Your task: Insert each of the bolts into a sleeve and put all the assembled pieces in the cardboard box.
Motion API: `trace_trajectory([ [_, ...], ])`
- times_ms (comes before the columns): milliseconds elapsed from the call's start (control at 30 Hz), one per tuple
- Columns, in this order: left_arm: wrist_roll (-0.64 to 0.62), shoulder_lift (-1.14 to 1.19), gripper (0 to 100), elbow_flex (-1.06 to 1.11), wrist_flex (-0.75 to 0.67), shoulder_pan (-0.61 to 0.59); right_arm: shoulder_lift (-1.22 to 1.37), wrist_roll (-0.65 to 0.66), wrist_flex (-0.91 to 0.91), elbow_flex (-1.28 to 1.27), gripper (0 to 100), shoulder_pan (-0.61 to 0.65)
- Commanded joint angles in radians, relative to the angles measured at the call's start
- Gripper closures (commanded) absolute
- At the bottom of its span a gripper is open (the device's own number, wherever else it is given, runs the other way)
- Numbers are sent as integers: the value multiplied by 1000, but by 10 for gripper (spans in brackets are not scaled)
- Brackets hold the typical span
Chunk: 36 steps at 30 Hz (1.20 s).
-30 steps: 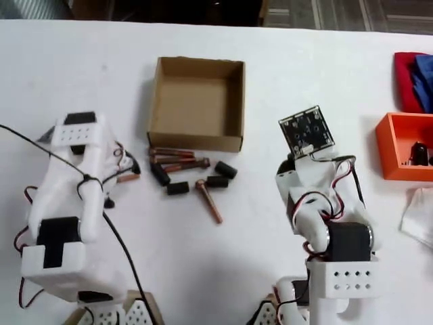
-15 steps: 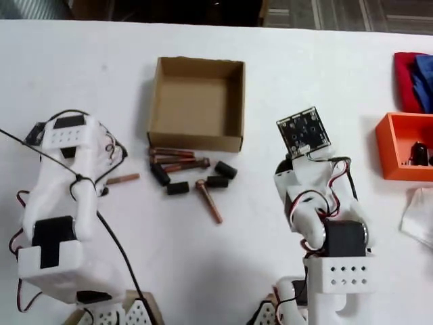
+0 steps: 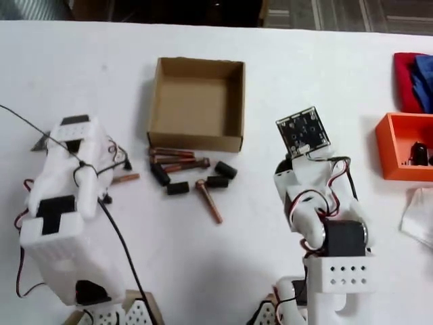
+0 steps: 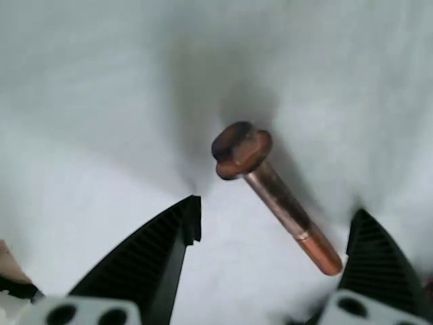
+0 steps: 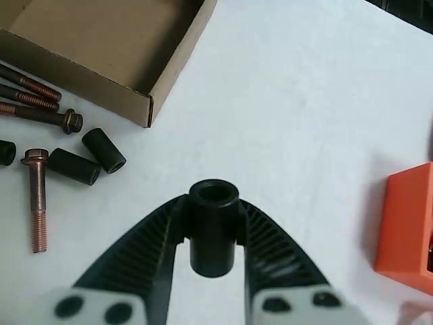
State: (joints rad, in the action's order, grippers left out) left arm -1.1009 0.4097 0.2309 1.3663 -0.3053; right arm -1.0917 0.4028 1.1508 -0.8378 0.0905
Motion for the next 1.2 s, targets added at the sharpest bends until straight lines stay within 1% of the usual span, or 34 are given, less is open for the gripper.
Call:
trace_trajectory([
  [0, -11, 74, 716, -107, 91, -9, -28, 0, -16, 11, 975, -4],
  [100, -5, 95, 830, -196, 192, -8, -28, 0, -18, 11, 975, -2],
  [167, -2, 110, 876, -246, 221, -5, -28, 0, -21, 11, 975, -2],
  [367, -2, 160, 890, -375, 229, -5, -28, 0, -19, 12, 975, -2],
  [433, 26, 169, 890, -417, 229, -3, -28, 0, -18, 12, 975, -2],
  [500, 126, 175, 890, -444, 230, -3, -28, 0, -18, 12, 975, -2],
  [700, 491, 175, 889, -456, 230, -3, -28, 0, -21, 12, 975, -2],
  [900, 904, 170, 891, -493, 247, -9, -28, 0, -21, 12, 975, -2],
  [1033, 1169, 178, 889, -578, 241, -9, -28, 0, -19, 12, 975, -2],
  [1100, 1249, 180, 888, -627, 242, -2, -28, 0, -18, 12, 975, -2],
  [1167, 1289, 180, 888, -664, 244, 11, -28, 0, -18, 12, 975, -2],
])
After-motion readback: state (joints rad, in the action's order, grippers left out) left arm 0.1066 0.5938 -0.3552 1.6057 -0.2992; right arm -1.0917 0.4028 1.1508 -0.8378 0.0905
